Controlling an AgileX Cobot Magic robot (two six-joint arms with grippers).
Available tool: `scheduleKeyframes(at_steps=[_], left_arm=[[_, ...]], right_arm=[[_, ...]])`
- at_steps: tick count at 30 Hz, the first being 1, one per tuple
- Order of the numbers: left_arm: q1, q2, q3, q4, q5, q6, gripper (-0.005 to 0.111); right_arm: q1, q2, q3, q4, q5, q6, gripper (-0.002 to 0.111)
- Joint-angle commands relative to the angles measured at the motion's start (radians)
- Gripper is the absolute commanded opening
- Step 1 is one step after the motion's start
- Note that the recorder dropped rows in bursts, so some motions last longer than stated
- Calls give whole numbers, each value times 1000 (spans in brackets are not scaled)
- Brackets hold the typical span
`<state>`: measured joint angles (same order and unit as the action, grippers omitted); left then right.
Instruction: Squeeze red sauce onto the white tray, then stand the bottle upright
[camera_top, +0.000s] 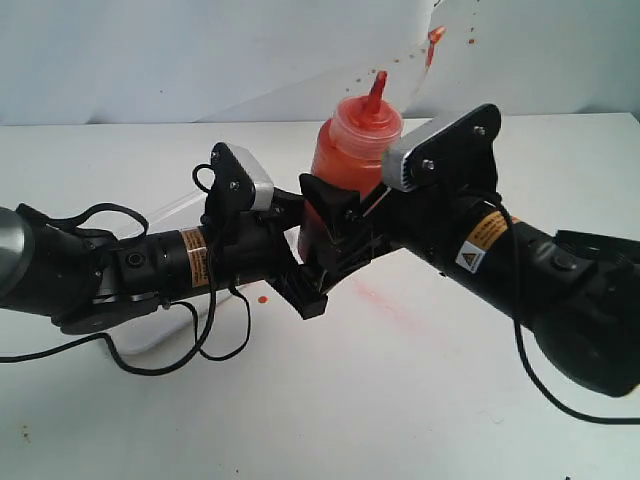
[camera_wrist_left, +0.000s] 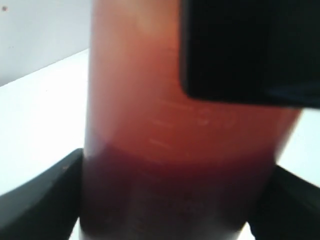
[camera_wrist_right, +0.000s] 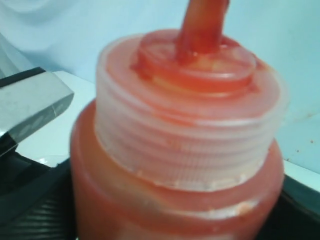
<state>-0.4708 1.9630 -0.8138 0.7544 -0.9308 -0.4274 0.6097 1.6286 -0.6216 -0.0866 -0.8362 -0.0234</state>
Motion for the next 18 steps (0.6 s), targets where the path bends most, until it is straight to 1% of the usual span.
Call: scheduleKeyframes(at_steps=[1,4,7,10,14,18], left_arm=[[13,17,-13,-79,20,-43,75],[13,17,-13,-79,58,-38,75],[13,17,-13,-79,76,-35,75],[13,17,-13,-79,76,-35,75],[13,17,-13,-79,76,-35,75],[13,17,-13,-79,76,-35,75]], right_arm=[[-3,70,-84,47,-5,-36,0],[-3,125,-109,143,5,-54,0],[-3,160,-114,208,-23,-136,0],[-20,168,-114,220,-15,-164,0],[-68,168,-114,222,-13,-123,0],[-103,173,-114,220,46,-126,0]])
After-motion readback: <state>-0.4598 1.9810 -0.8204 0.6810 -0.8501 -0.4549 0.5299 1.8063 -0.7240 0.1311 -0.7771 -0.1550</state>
